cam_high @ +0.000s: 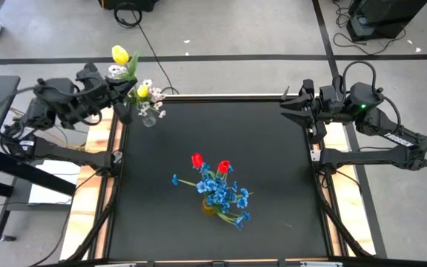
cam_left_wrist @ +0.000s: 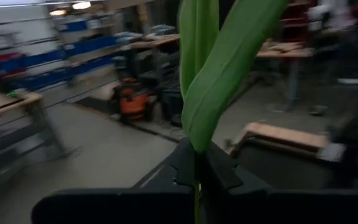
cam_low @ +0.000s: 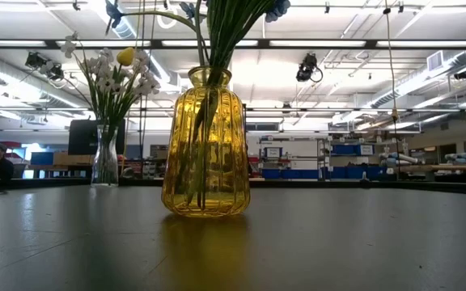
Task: Sort flowers into vase by color
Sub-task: Put the yellow flower into the transparent vase
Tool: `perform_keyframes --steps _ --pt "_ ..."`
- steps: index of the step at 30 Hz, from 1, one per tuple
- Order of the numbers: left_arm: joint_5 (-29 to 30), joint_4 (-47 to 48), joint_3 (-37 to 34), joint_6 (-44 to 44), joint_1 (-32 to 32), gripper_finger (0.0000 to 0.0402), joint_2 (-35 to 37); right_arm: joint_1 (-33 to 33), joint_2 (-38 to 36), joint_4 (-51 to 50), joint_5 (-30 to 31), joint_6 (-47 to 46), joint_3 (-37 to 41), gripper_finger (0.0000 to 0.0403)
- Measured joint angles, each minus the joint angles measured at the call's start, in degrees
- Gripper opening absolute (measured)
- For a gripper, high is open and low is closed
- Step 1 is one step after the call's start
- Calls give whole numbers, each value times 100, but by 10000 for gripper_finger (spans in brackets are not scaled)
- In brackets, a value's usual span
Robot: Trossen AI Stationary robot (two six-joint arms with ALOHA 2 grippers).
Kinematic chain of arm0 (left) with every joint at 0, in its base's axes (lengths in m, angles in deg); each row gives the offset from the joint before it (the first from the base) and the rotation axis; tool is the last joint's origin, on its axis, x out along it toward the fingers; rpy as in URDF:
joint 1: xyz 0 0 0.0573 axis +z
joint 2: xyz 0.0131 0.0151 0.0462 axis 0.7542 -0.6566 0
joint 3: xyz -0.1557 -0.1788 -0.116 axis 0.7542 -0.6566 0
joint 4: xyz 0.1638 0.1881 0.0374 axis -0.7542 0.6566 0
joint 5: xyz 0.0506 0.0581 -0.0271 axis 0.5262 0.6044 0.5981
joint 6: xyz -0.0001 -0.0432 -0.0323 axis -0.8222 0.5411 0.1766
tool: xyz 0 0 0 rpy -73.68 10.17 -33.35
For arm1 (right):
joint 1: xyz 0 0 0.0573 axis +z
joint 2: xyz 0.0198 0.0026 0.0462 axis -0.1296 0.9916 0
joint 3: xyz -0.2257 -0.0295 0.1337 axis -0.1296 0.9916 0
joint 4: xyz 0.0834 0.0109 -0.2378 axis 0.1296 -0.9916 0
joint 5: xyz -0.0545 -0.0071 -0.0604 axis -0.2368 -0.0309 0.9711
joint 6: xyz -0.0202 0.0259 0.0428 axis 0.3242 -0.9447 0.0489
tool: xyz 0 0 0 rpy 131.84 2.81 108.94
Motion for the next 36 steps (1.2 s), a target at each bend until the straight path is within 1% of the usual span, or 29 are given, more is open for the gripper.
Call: perform_keyframes --steps 2,4,6,9,11,14,17,21,24,26,30,33,36 --pt "403 -230 -533 40 0 8 283 0 0 0 2 0 0 134" --pt "559 -562 -1123 48 3 8 613 0 0 0 2 0 0 134" --pt "561 -1002 -1699 71 0 8 951 0 0 0 0 0 0 135" --pt "554 -1427 -2485 74 0 8 1459 0 0 0 2 0 0 134" --pt "566 -1686 -2979 -59 2 8 1791 0 0 -2 1 0 0 134" --pt "577 -2413 -3687 -376 7 8 2249 0 0 -2 1 0 0 133" --pt "540 -2953 -4327 -538 7 8 2650 0 0 -2 1 0 0 133" --pt "552 -3412 -5005 -860 7 8 3072 0 0 -3 2 0 0 133" --pt "765 -3710 -5349 -1069 7 9 3295 0 0 -2 1 0 0 133" --pt "880 -3783 -5441 -1141 7 9 3402 0 0 -2 0 0 0 133" --pt "1473 -3797 -5457 -1251 11 10 3554 0 0 -3 2 0 0 133" --pt "1711 -3791 -5457 -1426 11 10 3687 0 0 -3 2 0 0 133" --pt "1991 -3793 -5457 -1414 12 10 3762 0 0 -3 1 0 0 133"
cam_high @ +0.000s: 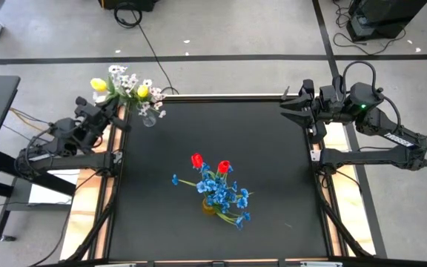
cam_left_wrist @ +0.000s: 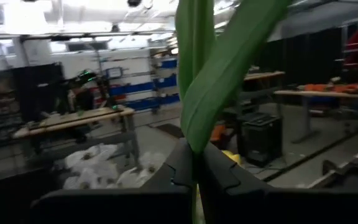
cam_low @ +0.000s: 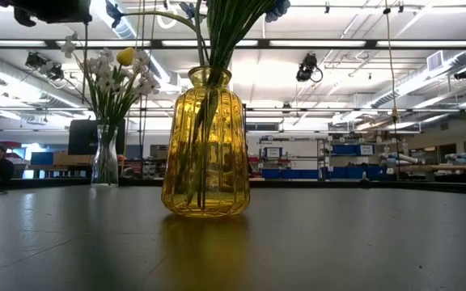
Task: Sort flowers into vase by color
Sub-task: Put the yellow flower into the transparent vase
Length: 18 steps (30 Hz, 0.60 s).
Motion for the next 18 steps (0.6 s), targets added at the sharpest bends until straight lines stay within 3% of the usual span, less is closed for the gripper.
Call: perform_keyframes --steps 3,6,13,18 --pt "359 -176 -157 21 91 11 4 0 0 1 -1 0 0 133" --pt "459 -930 -650 -99 317 11 -1 0 0 1 0 0 0 133" --pt "39 -3501 -1855 -1012 829 11 -6 0 0 -1 -1 0 0 133" --pt "-160 -3898 -2053 -1112 990 11 -11 -1 0 -1 -1 0 0 133"
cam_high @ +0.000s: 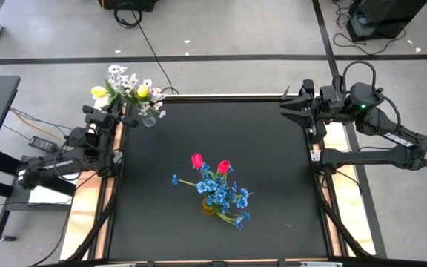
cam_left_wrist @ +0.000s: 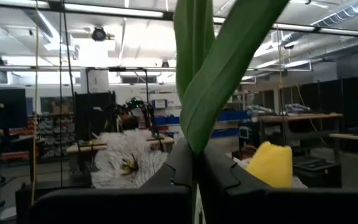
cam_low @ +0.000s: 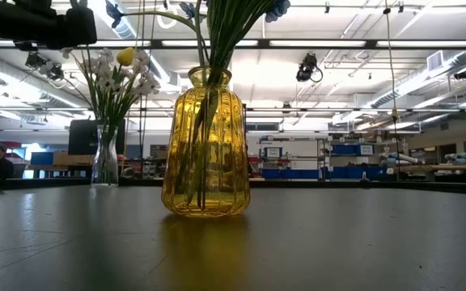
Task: Sort flowers into vase by color
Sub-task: Put the yellow flower into the transparent vase
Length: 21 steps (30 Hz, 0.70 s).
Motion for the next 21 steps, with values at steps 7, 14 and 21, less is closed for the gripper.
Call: perform_keyframes --steps 7,14,21 --pt "-260 174 -26 405 223 11 -45 1 0 -1 2 0 0 133" --pt "-307 179 -26 710 382 11 -410 1 0 1 0 0 0 133" --pt "-636 134 -26 994 854 11 -734 0 0 0 2 -1 0 133"
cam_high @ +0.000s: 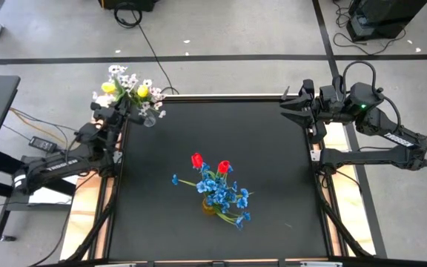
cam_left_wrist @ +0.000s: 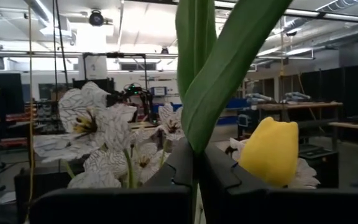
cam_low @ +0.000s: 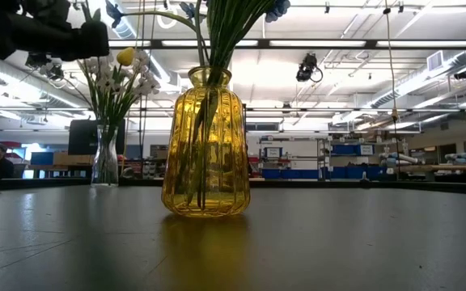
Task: Sort flowers into vase by color
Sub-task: Put the yellow flower into the transparent vase
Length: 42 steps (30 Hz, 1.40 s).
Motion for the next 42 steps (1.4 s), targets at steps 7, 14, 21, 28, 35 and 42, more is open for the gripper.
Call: perform_keyframes --steps 7,14,21,28,35,42 --pt "-157 -37 0 298 364 12 -279 0 0 1 -1 1 -2 133" --pt "-165 -42 0 846 424 67 -554 0 0 2 -1 1 -2 133" --pt "-5 -12 0 1217 422 164 -665 -1 0 0 -1 1 -2 133" --pt "338 165 266 1387 418 195 -661 0 0 0 0 0 -2 133" --pt "547 558 509 1299 422 196 -662 0 0 2 -2 1 -2 133" --pt "606 609 509 1297 407 143 -658 -2 0 1 0 1 -2 133"
